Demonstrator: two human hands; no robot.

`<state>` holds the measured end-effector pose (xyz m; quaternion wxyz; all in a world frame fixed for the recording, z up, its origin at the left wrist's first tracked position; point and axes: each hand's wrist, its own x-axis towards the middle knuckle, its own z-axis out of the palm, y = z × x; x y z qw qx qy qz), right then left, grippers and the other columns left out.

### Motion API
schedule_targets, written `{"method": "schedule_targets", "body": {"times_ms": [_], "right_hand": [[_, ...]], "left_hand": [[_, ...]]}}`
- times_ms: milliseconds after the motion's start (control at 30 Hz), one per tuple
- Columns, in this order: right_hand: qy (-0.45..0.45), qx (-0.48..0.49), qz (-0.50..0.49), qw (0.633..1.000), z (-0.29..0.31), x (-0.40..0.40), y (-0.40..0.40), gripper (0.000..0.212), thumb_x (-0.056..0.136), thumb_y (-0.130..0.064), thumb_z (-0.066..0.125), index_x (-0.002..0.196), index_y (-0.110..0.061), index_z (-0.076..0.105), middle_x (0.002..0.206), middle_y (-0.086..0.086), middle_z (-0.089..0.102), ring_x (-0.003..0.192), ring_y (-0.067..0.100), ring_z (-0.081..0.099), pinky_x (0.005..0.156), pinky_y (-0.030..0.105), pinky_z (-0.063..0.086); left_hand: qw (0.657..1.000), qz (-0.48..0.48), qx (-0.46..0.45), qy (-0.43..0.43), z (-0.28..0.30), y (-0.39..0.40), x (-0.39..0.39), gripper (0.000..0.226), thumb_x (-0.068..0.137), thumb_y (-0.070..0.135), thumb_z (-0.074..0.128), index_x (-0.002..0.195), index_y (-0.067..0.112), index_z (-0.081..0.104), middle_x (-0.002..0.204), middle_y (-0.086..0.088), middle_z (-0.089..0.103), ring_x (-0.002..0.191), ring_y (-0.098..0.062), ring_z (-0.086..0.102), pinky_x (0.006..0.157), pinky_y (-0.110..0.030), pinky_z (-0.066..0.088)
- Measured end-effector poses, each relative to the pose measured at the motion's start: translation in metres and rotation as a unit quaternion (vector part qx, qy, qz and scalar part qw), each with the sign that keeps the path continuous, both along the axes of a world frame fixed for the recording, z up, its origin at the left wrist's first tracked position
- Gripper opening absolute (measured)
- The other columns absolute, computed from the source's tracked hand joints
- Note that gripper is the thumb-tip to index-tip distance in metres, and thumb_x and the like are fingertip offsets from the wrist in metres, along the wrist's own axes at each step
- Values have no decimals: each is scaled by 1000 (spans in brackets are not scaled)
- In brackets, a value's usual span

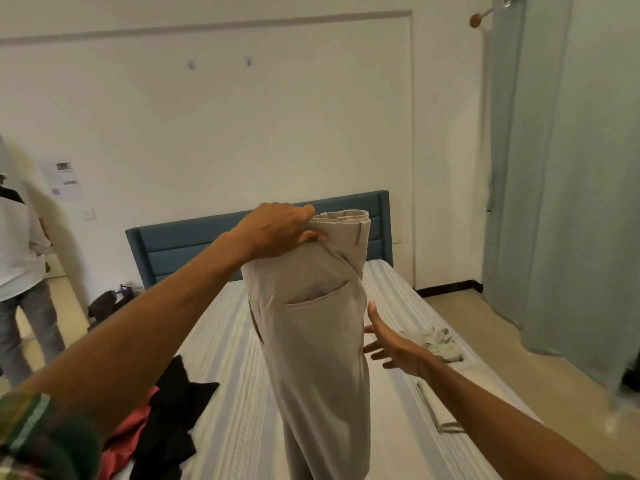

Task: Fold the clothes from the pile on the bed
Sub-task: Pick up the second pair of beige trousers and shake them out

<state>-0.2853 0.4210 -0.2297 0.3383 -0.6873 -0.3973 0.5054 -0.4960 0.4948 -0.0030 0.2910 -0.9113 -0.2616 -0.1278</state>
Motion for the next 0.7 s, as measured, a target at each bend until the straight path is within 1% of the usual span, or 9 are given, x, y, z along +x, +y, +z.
{"method": "schedule_targets", "body": {"times_ms": [100,200,267,333,400,500,600,633,700], "right_hand": [[44,-35,-1,998,-11,-13,3,117,70,-95,4,158,-21,27,155,15,42,142,38,41,119,55,27],[80,-47,-10,996,-29,-22,6,114,72,-98,12,150,-19,40,149,12,49,135,36,48,108,53,42],[113,-45,-33,992,-39,-31,9,108,69,-99,23,140,-22,50,136,7,58,120,31,56,99,51,48],[137,-36,-36,989,-43,-39,6,99,68,-98,33,134,-29,59,120,2,64,110,27,59,106,51,46],[191,-3,-7,981,-35,-47,-8,87,77,-93,27,129,-33,62,120,-1,68,113,25,60,107,48,44],[303,66,18,951,-22,-51,-26,91,84,-89,19,125,-23,66,128,8,69,122,32,61,103,46,48],[429,151,-55,889,-16,-55,-30,88,90,-81,29,141,-15,57,141,17,58,128,38,57,109,52,44],[432,153,-63,887,-16,-57,-32,88,90,-80,30,143,-14,54,139,16,61,128,37,58,110,52,43],[367,124,-27,922,-15,-66,-39,91,86,-87,24,136,-21,62,130,8,68,126,31,60,109,49,45]], "left_hand": [[1000,0,13,-8,13,-8,-11,40,101,57,40,96,17,38,100,-13,67,75,-22,50,66,-33,36],[999,11,26,-16,23,-11,-26,45,99,60,37,93,16,37,98,-16,66,77,-31,54,66,-36,36],[999,12,35,-18,27,-11,-35,50,97,64,34,93,14,39,97,-17,66,78,-33,56,65,-38,38],[999,17,38,-20,31,-10,-43,62,91,70,26,96,11,44,95,-18,66,80,-35,59,65,-39,39],[999,15,39,-30,37,-9,-51,73,82,76,18,96,10,45,94,-20,66,81,-38,61,65,-39,39],[998,9,45,-41,46,-9,-65,72,80,79,15,92,14,41,92,-21,65,81,-39,61,65,-39,39],[997,7,53,-49,58,-12,-77,71,82,78,17,93,13,43,91,-22,65,81,-40,61,64,-39,39],[997,8,56,-51,62,-15,-80,71,82,78,18,93,12,43,91,-22,65,80,-40,61,64,-39,39],[996,7,68,-53,73,-27,-83,73,82,78,18,93,11,45,89,-22,65,78,-40,60,63,-38,38]]}}
